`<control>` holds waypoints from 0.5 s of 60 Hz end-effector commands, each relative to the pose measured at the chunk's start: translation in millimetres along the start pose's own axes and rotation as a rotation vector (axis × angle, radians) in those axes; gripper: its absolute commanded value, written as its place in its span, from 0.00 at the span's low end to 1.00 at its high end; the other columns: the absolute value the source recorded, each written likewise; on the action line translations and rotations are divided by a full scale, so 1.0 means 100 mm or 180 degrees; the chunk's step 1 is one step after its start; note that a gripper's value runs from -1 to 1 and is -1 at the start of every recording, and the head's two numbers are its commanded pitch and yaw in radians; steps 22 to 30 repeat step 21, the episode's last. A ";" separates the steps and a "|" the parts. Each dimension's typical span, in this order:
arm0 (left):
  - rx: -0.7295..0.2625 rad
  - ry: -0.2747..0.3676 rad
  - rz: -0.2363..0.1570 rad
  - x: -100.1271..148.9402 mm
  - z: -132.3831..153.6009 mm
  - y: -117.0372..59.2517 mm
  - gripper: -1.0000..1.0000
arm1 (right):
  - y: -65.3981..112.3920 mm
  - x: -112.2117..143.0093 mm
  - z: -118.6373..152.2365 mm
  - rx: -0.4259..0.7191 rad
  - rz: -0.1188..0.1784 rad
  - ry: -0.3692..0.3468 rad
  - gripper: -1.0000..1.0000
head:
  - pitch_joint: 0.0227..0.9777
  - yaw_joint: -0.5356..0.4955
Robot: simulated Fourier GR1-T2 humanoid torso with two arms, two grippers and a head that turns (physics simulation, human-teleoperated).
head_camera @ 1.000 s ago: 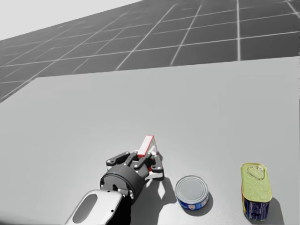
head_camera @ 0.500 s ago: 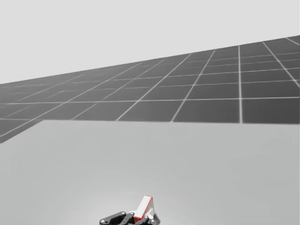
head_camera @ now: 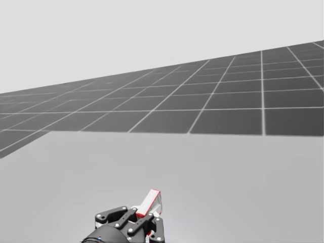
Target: Pick up the gelatin box and lift it.
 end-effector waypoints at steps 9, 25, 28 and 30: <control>-0.0245 -0.0404 -0.0188 0.74 0.16 0.05 1.00 | 0.02 -0.04 -0.02 0.0011 0.0062 0.0030 0.00 | 0.39 0.90; -0.0204 -0.0742 -0.0281 1.23 0.25 0.10 1.00 | 0.01 -0.04 -0.01 -0.0010 0.0049 0.0032 0.00 | 0.39 0.90; -0.0204 -0.0742 -0.0281 1.23 0.25 0.10 1.00 | 0.01 -0.04 -0.01 -0.0010 0.0049 0.0032 0.00 | 0.39 0.90; -0.0204 -0.0742 -0.0281 1.23 0.25 0.10 1.00 | 0.01 -0.04 -0.01 -0.0010 0.0049 0.0032 0.00 | 0.39 0.90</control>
